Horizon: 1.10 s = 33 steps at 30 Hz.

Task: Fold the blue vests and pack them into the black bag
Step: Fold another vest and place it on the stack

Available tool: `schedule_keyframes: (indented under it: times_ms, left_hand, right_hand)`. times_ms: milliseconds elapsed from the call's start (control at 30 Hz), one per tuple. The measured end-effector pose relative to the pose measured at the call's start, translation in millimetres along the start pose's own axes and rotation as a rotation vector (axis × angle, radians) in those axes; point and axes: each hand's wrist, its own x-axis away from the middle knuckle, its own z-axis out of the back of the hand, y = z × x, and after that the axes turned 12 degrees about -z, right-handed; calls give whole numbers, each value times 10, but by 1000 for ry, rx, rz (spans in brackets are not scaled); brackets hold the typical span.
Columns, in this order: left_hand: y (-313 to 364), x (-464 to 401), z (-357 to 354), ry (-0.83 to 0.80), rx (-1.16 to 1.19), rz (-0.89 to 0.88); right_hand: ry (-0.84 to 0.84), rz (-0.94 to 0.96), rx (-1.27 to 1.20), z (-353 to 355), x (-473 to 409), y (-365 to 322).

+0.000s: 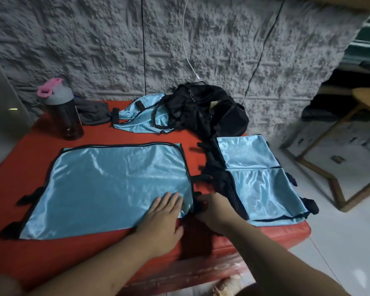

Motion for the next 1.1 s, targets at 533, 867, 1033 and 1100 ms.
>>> schedule_keyframes:
  times_ms: [533, 867, 1033, 1100]
  left_hand:
    - [20, 44, -109, -43, -104, 38]
    - [48, 53, -175, 45, -110, 110]
    - [58, 77, -176, 47, -137, 93]
    - [62, 79, -200, 56, -165, 84]
  right_hand:
    - [-154, -8, -196, -21, 7, -158]
    - [-150, -42, -33, 83, -65, -77]
    - [-398, -221, -408, 61, 20, -172]
    - [-419, -233, -413, 32, 37, -190]
